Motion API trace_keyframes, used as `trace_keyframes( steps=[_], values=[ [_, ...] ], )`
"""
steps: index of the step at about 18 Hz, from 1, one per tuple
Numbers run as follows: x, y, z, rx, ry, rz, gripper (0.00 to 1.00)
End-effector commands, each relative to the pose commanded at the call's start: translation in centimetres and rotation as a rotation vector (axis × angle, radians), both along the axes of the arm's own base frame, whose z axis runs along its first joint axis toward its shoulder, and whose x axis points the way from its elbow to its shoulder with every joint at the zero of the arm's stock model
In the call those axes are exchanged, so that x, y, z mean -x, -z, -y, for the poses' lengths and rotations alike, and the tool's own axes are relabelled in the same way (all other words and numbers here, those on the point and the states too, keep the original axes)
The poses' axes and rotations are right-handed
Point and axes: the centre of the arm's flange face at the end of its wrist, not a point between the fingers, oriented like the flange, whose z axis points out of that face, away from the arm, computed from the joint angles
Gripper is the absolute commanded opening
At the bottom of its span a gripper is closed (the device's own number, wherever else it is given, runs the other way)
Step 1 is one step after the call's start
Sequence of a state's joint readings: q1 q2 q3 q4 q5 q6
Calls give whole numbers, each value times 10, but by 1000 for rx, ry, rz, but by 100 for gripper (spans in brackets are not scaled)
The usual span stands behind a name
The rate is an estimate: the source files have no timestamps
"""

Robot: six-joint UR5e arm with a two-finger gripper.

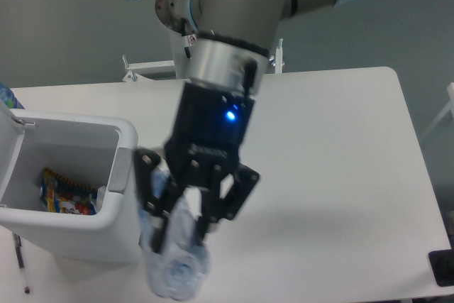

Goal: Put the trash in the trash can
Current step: 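Lift the bottle and carry it over the white bin, then lower the bottle into the bin and open the gripper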

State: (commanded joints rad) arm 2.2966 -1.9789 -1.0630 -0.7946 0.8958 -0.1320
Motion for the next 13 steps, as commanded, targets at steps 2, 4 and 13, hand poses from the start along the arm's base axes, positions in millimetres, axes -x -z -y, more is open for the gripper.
trace_keyframes(
  steps=[2, 4, 13],
  values=[
    [-20, 8, -4, -5, 29, -8, 48],
    [-35, 23, -9, -31, 51, -31, 48],
    [-98, 64, -15, 3, 197, -108, 49]
  ],
)
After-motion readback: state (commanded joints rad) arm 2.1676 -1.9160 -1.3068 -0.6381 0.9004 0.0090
